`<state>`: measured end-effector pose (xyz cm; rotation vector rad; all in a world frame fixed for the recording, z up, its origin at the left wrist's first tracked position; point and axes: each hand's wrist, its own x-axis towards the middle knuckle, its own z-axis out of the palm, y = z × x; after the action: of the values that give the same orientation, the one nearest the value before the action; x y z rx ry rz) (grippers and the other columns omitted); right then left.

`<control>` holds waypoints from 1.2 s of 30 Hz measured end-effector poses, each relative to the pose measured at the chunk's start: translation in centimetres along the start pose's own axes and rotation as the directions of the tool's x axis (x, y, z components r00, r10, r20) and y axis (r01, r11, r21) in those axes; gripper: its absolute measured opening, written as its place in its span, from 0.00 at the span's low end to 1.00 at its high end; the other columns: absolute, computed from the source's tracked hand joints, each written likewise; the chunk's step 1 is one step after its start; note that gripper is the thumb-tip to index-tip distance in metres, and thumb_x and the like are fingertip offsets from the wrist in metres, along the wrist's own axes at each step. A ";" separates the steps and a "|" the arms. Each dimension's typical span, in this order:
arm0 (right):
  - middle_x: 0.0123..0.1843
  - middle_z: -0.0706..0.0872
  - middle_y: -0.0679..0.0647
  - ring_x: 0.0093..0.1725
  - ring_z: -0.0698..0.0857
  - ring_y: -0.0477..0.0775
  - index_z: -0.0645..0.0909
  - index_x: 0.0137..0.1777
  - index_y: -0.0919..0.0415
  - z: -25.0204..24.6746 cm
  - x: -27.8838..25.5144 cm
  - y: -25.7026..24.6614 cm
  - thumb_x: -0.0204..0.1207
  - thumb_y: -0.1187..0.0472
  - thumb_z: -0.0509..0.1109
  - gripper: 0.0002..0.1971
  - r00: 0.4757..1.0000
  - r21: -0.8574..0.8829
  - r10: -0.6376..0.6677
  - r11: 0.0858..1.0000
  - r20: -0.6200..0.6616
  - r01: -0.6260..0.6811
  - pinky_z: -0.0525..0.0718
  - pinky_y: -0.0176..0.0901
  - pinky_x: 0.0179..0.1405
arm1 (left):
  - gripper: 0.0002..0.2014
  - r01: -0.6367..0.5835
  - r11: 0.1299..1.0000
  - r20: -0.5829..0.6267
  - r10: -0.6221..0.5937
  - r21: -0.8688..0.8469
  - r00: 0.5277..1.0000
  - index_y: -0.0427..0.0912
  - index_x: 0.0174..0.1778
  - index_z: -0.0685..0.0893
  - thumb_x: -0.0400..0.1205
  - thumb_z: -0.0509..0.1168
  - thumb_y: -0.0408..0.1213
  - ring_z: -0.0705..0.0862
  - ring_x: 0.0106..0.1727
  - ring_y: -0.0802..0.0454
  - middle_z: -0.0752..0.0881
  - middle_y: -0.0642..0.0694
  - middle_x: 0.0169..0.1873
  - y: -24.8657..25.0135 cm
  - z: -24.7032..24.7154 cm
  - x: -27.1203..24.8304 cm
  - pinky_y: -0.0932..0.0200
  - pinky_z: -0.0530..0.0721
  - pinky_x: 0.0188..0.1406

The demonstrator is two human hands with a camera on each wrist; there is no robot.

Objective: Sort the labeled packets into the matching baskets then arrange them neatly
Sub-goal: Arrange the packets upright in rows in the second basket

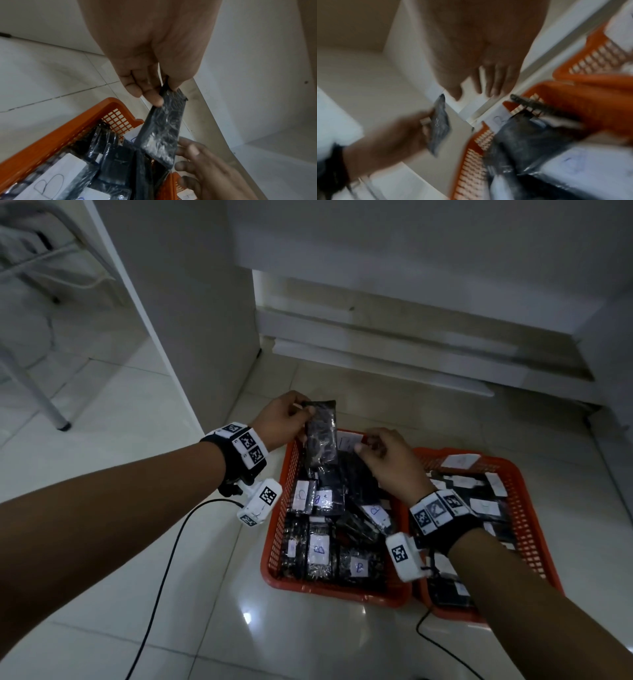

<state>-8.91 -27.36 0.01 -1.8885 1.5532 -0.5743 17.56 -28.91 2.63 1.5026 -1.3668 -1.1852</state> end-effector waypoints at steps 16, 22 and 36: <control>0.64 0.87 0.62 0.65 0.85 0.59 0.83 0.73 0.62 -1.5 -5.2 0.9 0.87 0.58 0.71 0.17 0.741 0.457 0.074 0.744 0.668 -0.487 0.84 0.54 0.68 | 0.16 0.291 0.943 0.793 -0.050 -0.164 0.607 0.33 0.71 0.74 0.88 0.64 0.27 0.79 0.76 0.29 0.80 0.29 0.74 -0.4 1.2 -3.8 0.31 0.69 0.82; 0.54 0.92 0.51 0.57 0.88 0.51 0.87 0.64 0.60 -2.5 -7.4 1.6 0.88 0.63 0.70 0.09 0.693 0.335 0.063 0.842 0.718 -0.423 0.86 0.44 0.58 | 0.06 0.138 0.988 0.901 -0.117 0.064 0.418 0.32 0.58 0.80 0.88 0.61 0.22 0.82 0.75 0.34 0.85 0.32 0.70 -0.5 3.0 -3.6 0.28 0.70 0.81; 0.78 0.81 0.50 0.72 0.84 0.54 0.72 0.81 0.47 6.7 -13.1 0.7 0.81 0.43 0.72 0.30 0.888 -0.228 -0.111 0.946 0.445 0.232 0.87 0.56 0.66 | 0.09 -0.256 0.811 0.666 -0.205 0.526 0.717 0.48 0.60 0.87 0.85 0.68 0.35 0.88 0.54 0.57 0.89 0.55 0.52 -4.7 4.3 -3.9 0.55 0.88 0.59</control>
<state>-7.71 -13.41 -4.53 -2.1960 1.2273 0.0032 14.74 -24.24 -2.50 1.4539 -2.4657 -1.4765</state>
